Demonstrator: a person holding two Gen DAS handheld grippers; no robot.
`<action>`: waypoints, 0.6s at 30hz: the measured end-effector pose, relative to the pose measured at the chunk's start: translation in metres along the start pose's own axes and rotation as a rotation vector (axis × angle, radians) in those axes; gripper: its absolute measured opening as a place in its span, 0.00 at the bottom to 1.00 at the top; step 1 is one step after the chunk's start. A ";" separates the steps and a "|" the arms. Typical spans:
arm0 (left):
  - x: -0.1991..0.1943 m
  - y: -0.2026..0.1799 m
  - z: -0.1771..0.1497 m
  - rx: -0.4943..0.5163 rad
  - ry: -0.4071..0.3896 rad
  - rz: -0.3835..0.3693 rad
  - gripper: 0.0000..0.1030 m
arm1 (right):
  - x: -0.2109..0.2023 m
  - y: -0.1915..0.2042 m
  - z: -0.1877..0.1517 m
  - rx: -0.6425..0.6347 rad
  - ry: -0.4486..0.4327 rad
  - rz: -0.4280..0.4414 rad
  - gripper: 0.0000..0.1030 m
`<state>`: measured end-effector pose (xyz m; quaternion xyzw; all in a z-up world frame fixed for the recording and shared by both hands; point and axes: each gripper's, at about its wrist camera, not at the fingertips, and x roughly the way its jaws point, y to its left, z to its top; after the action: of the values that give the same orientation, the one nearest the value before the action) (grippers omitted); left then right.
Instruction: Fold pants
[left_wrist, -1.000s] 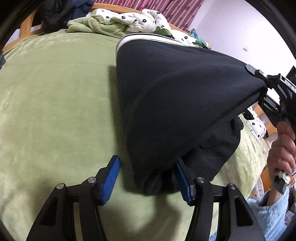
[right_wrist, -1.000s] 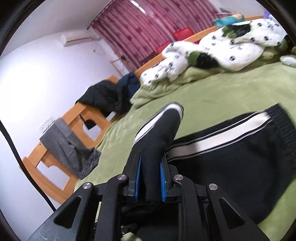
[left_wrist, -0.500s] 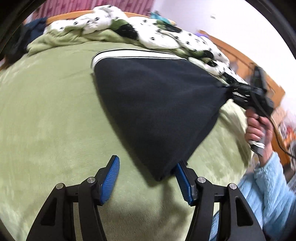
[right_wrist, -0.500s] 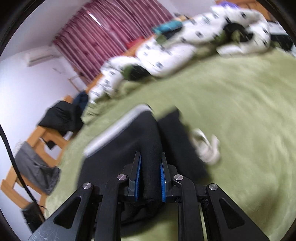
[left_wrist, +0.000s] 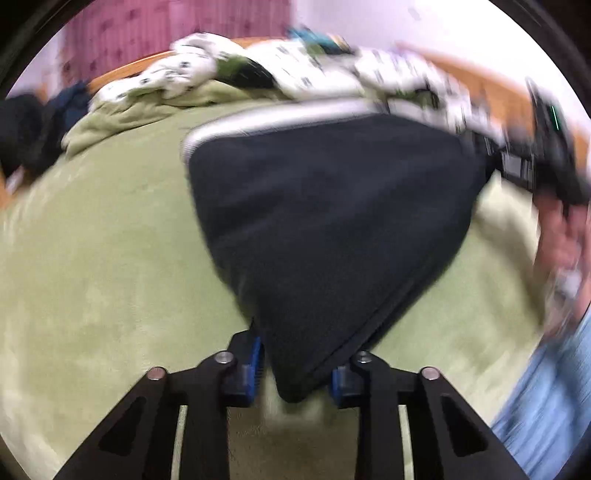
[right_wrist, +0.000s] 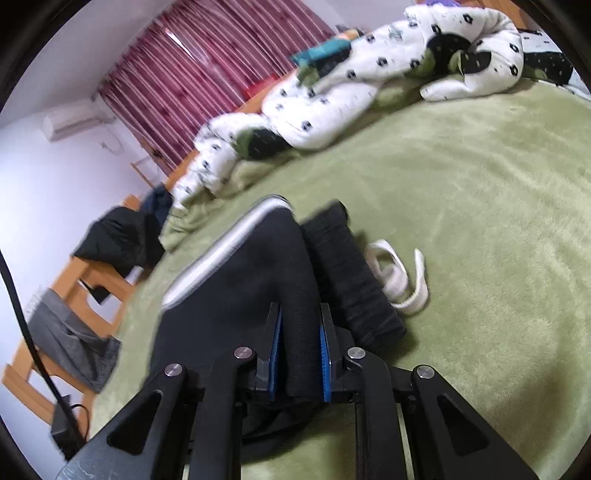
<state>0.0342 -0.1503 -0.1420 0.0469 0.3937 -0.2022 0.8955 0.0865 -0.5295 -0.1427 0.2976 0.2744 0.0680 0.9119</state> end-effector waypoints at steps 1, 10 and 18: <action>-0.005 0.004 0.001 -0.029 -0.022 -0.002 0.22 | -0.005 0.006 -0.001 -0.061 -0.024 -0.023 0.16; 0.005 0.004 -0.012 -0.030 0.098 -0.030 0.43 | 0.009 -0.017 -0.013 0.023 0.085 -0.075 0.17; -0.039 0.013 -0.018 -0.001 0.056 -0.044 0.59 | 0.024 0.014 0.028 -0.063 0.048 -0.114 0.31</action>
<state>0.0033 -0.1209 -0.1272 0.0435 0.4197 -0.2204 0.8794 0.1223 -0.5256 -0.1268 0.2508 0.3102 0.0316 0.9165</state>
